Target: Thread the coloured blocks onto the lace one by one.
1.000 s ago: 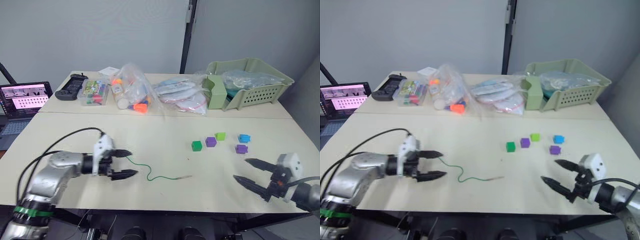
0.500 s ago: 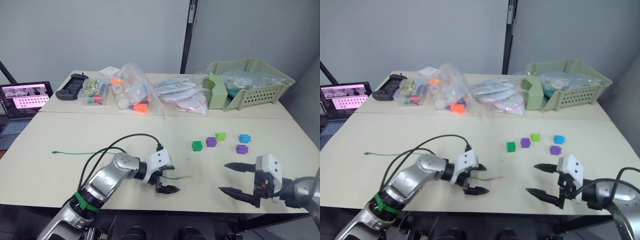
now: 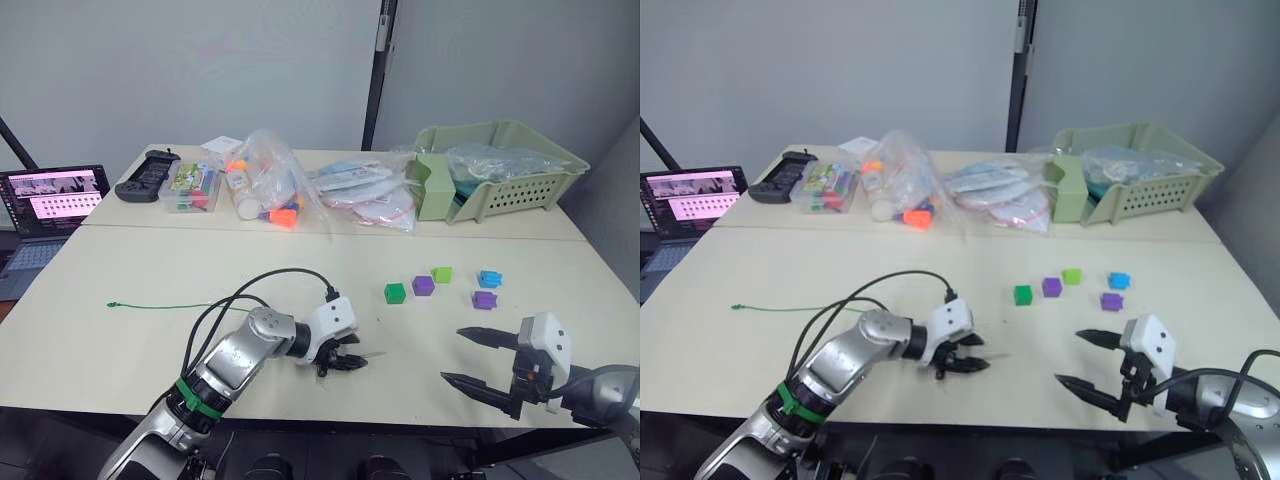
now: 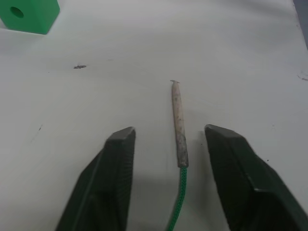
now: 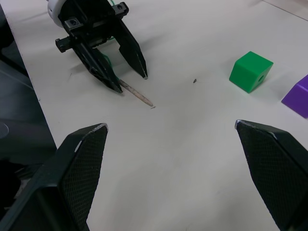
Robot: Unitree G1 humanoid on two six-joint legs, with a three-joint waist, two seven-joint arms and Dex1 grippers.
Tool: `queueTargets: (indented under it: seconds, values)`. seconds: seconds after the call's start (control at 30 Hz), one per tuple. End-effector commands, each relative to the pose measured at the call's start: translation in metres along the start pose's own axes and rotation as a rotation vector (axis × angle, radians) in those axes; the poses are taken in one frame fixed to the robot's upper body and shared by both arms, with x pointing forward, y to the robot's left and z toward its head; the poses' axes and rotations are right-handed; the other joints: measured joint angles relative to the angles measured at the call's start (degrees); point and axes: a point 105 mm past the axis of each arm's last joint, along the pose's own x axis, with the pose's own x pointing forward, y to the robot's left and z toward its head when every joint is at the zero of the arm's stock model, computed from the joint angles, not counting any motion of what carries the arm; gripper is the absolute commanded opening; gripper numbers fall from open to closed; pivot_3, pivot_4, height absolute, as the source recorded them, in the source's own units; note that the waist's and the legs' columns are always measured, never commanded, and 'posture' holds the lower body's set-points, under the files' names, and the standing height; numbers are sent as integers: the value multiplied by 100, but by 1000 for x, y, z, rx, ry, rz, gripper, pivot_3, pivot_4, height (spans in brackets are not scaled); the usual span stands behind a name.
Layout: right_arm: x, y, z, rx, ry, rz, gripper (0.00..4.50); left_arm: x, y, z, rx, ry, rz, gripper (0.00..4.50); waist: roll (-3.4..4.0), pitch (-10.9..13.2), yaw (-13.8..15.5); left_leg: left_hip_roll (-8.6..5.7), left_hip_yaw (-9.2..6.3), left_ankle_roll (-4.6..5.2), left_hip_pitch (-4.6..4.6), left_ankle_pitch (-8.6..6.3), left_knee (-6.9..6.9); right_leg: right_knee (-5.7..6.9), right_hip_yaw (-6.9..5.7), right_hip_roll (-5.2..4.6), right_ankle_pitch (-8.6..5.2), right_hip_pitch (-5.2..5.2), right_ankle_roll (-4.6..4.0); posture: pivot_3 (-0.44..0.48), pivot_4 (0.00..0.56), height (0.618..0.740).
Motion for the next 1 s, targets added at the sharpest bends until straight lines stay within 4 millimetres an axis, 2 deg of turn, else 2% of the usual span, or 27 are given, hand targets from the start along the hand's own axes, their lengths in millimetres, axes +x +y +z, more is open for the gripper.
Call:
queueTargets:
  seconds: [0.03,0.1,0.13,0.27,0.43,0.6,0.8,0.87,1.0]
  values:
    - [-4,-2,12,-48,-32,-24,4500,5,-17,-30,-83,71,-91,750,3,-2,0,0,0,0,1,0,0,0,0,0,-1,1,0,0,150,740]
    - [-4,-4,12,-51,-34,-34,4500,3,-17,-32,-89,76,-97,132,5,-3,0,1,-1,1,1,-1,-1,0,0,-1,-2,1,0,0,150,740]
    - [-3,-5,12,-51,-35,-37,4500,3,-17,-33,-88,78,-99,37,4,-3,0,1,-1,1,1,-1,-1,0,0,-1,-2,2,0,0,150,740]
    - [-2,-6,11,-50,-37,-42,4500,2,-14,-31,-79,57,-87,37,4,-3,1,0,-1,1,2,-1,-1,-1,-1,-3,-2,4,1,0,150,740]
    - [-1,-11,11,-38,-58,-83,4500,-3,-4,-17,-49,-3,-67,37,4,-3,1,0,-1,1,2,-1,-1,-1,-1,-3,-2,4,0,0,150,740]
    - [-1,-16,5,-4,-77,-188,4500,-30,11,8,32,-36,-49,37,4,-2,-14,0,-3,1,-5,-1,-1,1,-2,-1,-2,-3,0,0,150,740]
    - [2,-31,3,61,-136,-406,4500,-66,26,19,102,12,-16,37,7,-1,-51,1,-4,1,-16,-1,-1,9,-2,-5,-3,-23,-2,0,150,740]
    - [2,-35,3,80,-143,-460,4500,-72,28,21,109,16,-11,37,7,-1,-51,2,-4,1,-19,-1,-1,8,-2,-7,-3,-25,-2,0,150,740]
    - [1,-72,-3,130,-103,-792,4500,-86,23,23,142,43,-14,37,6,1,-60,2,-4,1,-25,0,-1,12,-2,-9,-2,-32,-2,0,150,740]
